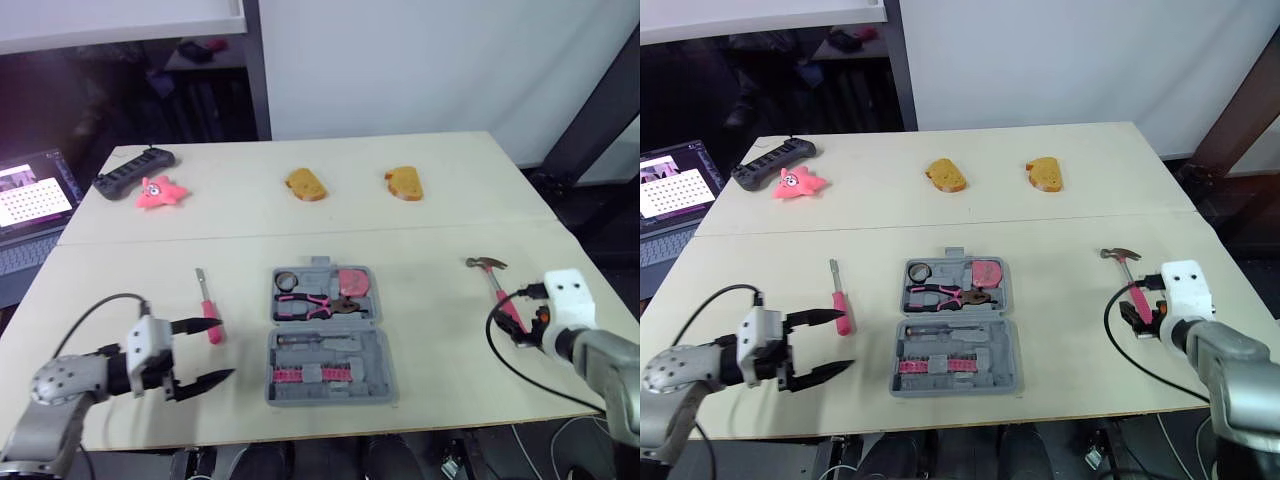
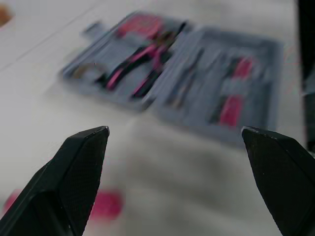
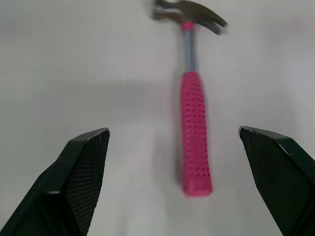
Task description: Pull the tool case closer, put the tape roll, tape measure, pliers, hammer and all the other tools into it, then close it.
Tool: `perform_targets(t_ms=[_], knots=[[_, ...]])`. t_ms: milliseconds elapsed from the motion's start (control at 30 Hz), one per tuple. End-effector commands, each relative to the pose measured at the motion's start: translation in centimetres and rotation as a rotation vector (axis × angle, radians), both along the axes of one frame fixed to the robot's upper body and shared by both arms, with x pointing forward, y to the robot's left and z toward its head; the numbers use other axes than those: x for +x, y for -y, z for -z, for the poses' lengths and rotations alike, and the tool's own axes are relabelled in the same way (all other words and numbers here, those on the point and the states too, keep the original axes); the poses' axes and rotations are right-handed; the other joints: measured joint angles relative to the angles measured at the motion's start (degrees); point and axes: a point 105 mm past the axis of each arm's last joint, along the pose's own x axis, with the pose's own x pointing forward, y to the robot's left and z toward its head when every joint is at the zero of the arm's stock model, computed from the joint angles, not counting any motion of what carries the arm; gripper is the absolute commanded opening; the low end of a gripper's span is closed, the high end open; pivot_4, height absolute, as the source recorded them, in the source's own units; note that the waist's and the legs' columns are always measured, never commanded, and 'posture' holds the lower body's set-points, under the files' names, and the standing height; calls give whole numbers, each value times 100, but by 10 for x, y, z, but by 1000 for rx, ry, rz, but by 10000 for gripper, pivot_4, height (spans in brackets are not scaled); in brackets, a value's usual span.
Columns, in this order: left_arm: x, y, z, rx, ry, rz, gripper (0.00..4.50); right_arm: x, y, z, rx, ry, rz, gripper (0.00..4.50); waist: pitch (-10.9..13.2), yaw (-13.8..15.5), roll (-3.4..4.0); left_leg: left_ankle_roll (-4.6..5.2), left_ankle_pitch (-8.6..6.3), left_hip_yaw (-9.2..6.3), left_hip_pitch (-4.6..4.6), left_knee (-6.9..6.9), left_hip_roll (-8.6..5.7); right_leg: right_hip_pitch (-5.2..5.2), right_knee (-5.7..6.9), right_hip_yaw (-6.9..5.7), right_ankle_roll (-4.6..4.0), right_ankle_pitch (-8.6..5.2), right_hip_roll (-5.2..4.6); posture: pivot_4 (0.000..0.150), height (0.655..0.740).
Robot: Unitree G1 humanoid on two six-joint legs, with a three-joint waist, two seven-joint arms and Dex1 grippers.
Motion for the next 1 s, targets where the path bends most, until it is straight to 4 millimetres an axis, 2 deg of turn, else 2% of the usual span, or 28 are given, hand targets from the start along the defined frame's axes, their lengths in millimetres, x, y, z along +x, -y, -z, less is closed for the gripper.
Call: perform_targets(t_ms=[33, 167, 333, 467, 867, 1000], knots=[[-3, 30, -16, -43, 45, 82, 45000, 6, 19, 2, 15, -56, 116, 44523, 1, 7, 1, 0, 0, 1, 0, 0, -1, 0, 0, 0, 0, 0, 0, 1500, 7400], [-7, 56, -25, -81, 73, 146, 45000, 20, 20, 4, 24, -137, 103, 44523, 4, -4, 11, 1, 0, 0, -1, -1, -5, 1, 1, -2, 1, 0, 2, 1500, 7400], [-11, 75, -36, -109, 99, 172, 45000, 27, 22, 10, 30, -235, 73, 44523, 3, -21, 15, 4, 0, 1, 0, -1, -9, 2, 2, -2, 14, 7, 6, 1500, 7400], [-13, 79, -39, -115, 102, 172, 45000, 37, 21, 12, 55, -267, 41, 44523, 3, -29, 17, 4, 0, 4, 2, 0, -10, 3, 2, -2, 14, 7, 10, 1500, 7400], [-10, 81, -40, -111, 111, 170, 45000, 89, 17, 21, 65, -271, -7, 44523, 5, -27, 18, 4, 1, 6, -1, 0, -15, 3, -1, -2, 15, 8, 12, 1500, 7400], [-10, 81, -41, -109, 117, 164, 45000, 100, 17, 24, 57, -262, -8, 44523, 4, -62, 17, 4, 1, 8, 5, 1, -14, 7, -1, -1, 15, 9, 14, 1500, 7400]])
